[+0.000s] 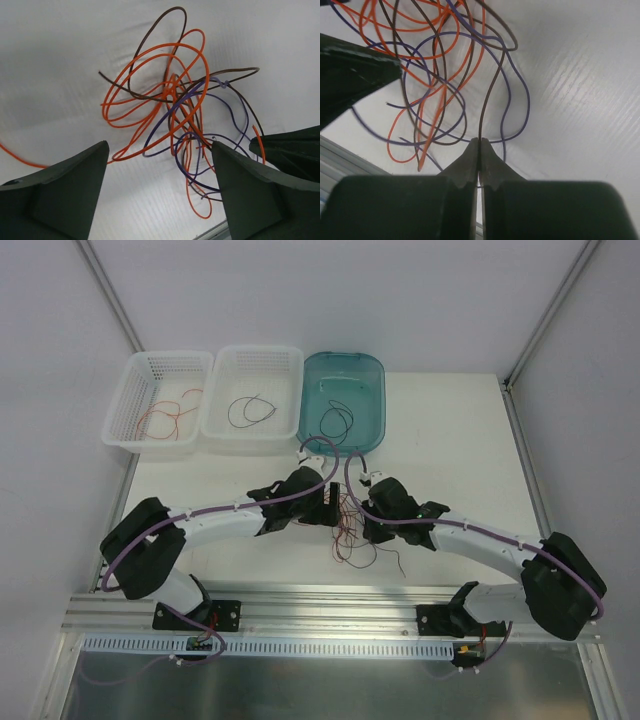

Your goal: Untangle the cables

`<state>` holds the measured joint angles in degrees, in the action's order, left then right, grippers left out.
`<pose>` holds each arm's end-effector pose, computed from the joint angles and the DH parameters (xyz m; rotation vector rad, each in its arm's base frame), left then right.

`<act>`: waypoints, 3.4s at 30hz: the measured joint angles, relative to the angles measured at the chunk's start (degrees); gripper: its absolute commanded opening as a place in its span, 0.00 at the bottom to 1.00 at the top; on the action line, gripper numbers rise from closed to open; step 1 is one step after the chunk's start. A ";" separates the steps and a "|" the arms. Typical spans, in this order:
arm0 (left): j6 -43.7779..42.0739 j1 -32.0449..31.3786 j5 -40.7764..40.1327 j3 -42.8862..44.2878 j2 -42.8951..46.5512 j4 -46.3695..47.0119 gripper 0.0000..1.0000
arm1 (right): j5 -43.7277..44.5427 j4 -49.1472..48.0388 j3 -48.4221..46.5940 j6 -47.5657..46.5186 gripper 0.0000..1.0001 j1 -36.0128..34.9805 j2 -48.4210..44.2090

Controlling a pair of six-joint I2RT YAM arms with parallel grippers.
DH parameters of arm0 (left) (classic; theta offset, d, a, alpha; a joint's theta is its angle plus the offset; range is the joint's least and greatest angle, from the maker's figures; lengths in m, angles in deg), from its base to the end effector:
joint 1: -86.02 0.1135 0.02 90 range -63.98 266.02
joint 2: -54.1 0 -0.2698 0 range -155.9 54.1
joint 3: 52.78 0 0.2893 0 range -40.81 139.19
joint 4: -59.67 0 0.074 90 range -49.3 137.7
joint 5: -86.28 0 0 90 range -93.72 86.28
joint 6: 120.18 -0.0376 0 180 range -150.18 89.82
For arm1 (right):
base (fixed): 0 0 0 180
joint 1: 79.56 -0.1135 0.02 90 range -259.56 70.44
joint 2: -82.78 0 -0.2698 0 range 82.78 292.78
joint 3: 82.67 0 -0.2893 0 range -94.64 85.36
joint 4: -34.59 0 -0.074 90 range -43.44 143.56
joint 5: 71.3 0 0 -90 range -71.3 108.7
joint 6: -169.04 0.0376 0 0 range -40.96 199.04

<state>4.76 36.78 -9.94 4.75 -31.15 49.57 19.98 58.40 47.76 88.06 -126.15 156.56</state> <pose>0.2262 -0.2562 0.1795 0.2269 2.3031 -0.6661 0.1952 0.2051 0.1710 -0.7796 2.3245 0.4146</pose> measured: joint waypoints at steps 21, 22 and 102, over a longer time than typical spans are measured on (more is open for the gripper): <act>-0.96 2.01 -11.30 -5.81 1.90 -0.02 0.00 | 14.80 21.53 -8.94 -6.03 0.01 3.80 -35.82; -1.09 3.02 -11.69 -6.99 3.43 -0.39 0.00 | 16.65 22.34 -9.31 -6.32 0.01 4.59 -37.92; 0.26 6.78 1.95 -25.68 46.18 -19.82 0.00 | -5.73 -10.86 -28.22 -2.14 0.22 -0.17 35.30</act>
<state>5.02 43.56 -8.00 -20.93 15.03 29.74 14.25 47.53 19.54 85.92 -126.32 191.86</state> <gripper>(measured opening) 0.028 0.271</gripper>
